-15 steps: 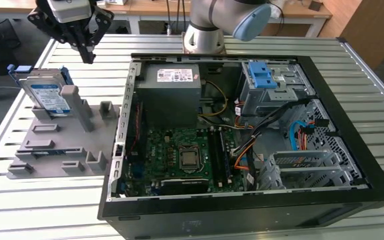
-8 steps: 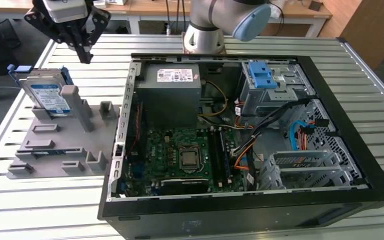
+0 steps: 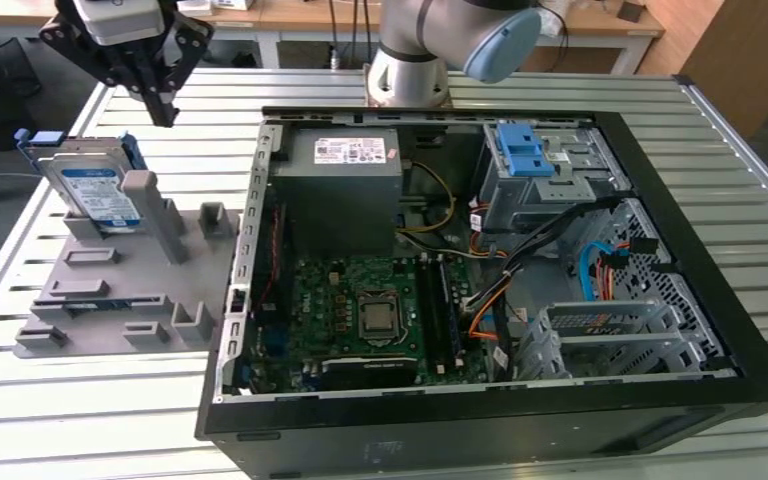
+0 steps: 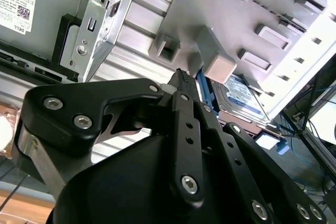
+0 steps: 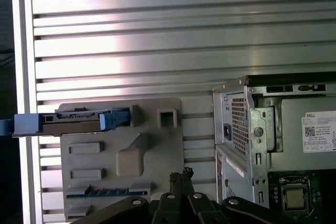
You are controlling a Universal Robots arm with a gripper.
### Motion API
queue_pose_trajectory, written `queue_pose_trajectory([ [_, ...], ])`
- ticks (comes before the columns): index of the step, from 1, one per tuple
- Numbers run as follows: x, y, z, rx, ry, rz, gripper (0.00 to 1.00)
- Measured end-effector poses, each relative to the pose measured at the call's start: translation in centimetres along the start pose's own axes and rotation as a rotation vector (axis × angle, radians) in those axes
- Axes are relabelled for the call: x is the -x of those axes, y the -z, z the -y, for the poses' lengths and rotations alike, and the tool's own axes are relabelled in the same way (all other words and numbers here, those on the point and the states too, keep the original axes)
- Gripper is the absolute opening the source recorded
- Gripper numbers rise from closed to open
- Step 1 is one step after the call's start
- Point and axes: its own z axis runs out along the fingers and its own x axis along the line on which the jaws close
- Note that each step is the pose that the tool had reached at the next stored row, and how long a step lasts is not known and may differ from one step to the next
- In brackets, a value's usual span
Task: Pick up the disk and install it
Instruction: 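Reach for the disk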
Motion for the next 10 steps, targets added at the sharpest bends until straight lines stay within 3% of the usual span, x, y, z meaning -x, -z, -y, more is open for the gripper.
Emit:
queue_pose_trajectory([
  [10,-0.86,-0.06,-0.06,0.0,0.0,0.0,0.11],
])
